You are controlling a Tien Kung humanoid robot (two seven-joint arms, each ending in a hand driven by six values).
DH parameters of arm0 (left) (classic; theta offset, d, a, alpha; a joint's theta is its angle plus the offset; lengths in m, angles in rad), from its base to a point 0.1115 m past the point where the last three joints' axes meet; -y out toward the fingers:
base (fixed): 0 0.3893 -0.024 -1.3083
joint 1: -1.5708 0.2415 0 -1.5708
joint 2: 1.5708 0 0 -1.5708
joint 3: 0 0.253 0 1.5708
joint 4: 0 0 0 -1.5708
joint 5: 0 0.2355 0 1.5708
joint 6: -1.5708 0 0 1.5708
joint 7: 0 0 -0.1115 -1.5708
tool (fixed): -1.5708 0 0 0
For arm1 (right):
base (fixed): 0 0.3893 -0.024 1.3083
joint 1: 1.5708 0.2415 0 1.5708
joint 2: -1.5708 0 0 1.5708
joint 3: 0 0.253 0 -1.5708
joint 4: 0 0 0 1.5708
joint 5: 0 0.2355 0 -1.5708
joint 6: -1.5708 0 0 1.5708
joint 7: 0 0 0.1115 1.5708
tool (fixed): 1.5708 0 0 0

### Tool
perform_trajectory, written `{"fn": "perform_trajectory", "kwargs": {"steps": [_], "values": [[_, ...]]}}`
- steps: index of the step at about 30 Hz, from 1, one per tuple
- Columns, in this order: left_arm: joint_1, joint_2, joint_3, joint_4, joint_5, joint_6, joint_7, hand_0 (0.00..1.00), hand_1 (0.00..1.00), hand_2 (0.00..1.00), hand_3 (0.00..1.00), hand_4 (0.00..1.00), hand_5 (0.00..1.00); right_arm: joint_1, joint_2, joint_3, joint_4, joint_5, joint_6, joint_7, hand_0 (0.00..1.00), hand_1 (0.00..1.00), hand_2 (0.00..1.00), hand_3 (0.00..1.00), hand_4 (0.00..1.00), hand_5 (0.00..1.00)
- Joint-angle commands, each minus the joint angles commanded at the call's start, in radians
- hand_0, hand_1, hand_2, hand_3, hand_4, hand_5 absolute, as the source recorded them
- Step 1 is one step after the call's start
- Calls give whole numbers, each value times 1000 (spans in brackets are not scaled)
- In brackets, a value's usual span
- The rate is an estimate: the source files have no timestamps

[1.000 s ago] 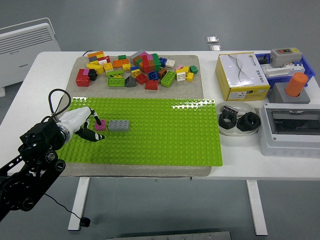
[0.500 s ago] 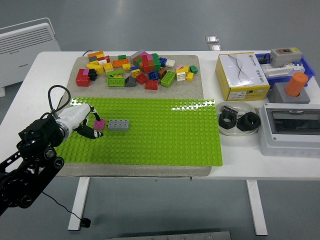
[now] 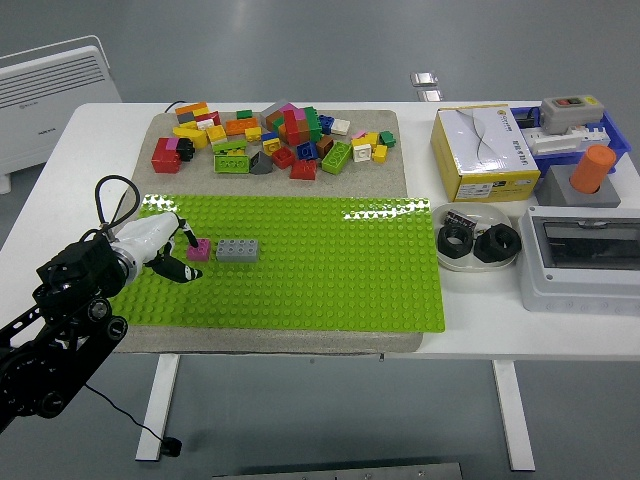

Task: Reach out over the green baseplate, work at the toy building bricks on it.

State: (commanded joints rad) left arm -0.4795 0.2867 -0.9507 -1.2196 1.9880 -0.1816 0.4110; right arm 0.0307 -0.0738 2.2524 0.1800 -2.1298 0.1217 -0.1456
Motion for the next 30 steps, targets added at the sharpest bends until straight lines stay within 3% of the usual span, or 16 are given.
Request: {"fn": "perform_trajectory", "kwargs": {"steps": [18,30], "values": [[1,-21,25,43,-3,33,-22,216,2,78,585,855,200,2,4,5,0,-2,1,1,590,577,651,766,854,998],[18,-8,-37,2,14,34,-12,216,2,78,584,841,178,1,5,13,0,-8,3,0,590,577,651,766,854,998]]}}
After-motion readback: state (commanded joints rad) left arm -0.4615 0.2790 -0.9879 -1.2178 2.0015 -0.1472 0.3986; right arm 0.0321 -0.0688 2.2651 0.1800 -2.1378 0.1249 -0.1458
